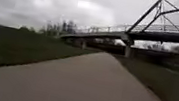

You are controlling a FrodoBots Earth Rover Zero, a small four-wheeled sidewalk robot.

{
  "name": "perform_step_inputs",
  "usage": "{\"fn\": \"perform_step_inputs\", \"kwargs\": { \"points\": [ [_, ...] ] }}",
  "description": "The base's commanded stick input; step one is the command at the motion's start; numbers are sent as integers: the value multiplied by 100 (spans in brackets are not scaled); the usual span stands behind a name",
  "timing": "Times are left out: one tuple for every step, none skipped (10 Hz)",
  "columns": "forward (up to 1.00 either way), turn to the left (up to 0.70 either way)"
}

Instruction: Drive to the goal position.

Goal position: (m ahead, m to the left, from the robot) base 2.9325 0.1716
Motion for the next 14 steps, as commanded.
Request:
{"fn": "perform_step_inputs", "kwargs": {
  "points": [
    [100,0],
    [100,0],
    [100,0],
    [100,0],
    [100,0],
    [100,0],
    [100,0],
    [100,0],
    [100,0],
    [100,0],
    [100,0],
    [100,0],
    [100,-4],
    [100,-21]
  ]
}}
